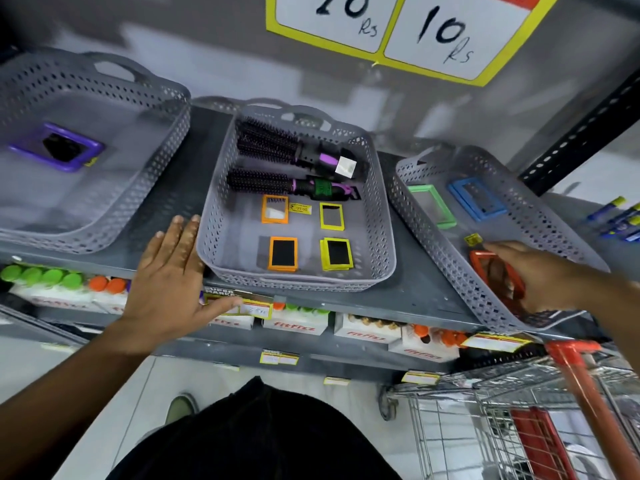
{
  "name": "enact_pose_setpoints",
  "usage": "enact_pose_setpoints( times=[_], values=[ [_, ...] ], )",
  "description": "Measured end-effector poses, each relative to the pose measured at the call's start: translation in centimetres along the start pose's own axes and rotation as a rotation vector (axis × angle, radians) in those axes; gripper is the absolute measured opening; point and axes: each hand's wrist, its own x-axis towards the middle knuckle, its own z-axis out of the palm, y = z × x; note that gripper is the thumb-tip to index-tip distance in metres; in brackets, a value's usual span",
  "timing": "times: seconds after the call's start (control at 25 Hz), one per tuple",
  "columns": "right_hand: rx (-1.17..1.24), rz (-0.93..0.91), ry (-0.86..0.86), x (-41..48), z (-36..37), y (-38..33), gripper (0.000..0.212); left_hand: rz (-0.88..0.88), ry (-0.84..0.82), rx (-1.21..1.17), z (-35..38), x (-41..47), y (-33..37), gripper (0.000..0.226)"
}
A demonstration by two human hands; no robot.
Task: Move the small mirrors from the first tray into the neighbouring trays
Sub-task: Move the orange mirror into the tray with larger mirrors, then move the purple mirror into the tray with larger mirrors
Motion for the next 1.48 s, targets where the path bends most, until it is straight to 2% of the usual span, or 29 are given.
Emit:
enact_pose_setpoints(
  times=[0.16,0.32,0.52,0.8,1.0,1.08,1.24,1.36,1.48],
  values=[
    [-0.055,-0.002,-0.063,-0.2,-0.3,-0.2,0.130,0.000,0.007,-0.004,-0.2,-0.1,0.1,0.117],
    [0.005,-0.004,-0.119,-0.7,0.1,0.5,0.136,-0.007,-0.006,0.004,-0.2,-0.1,0.0,0.117],
    [-0.068,-0.040,0.021,-0.5,-0.4,0.4,0.147,-0.007,0.002,0.003,-0.1,-0.1,0.1,0.116],
    [-0.214,-0.171,0.180,-0.3,0.5,0.2,0.139,-0.018,0.001,0.020,-0.1,0.0,0.1,0.116],
    [-0.308,-0.206,0.194,-0.6,0.4,0.3,0.145,-0.008,-0.012,0.054,-0.1,-0.1,0.1,0.115],
    [-0.264,-0.187,0.187,-0.9,-0.8,0.4,0.147,-0.002,-0.023,0.058,-0.1,-0.2,0.0,0.115],
    [-0.092,-0.183,0.298,-0.4,-6.9,-2.1,0.122,-0.025,-0.044,0.030,-0.4,-0.3,0.0,0.114],
    [0.042,-0.245,0.528,2.3,-11.0,-6.8,0.087,-0.025,-0.054,0.012,-0.8,-0.3,-0.1,0.114],
    [0.130,-0.255,0.688,4.7,-13.5,-13.2,0.076,-0.019,-0.041,0.014,-1.4,0.0,-0.7,0.115]
  ],
)
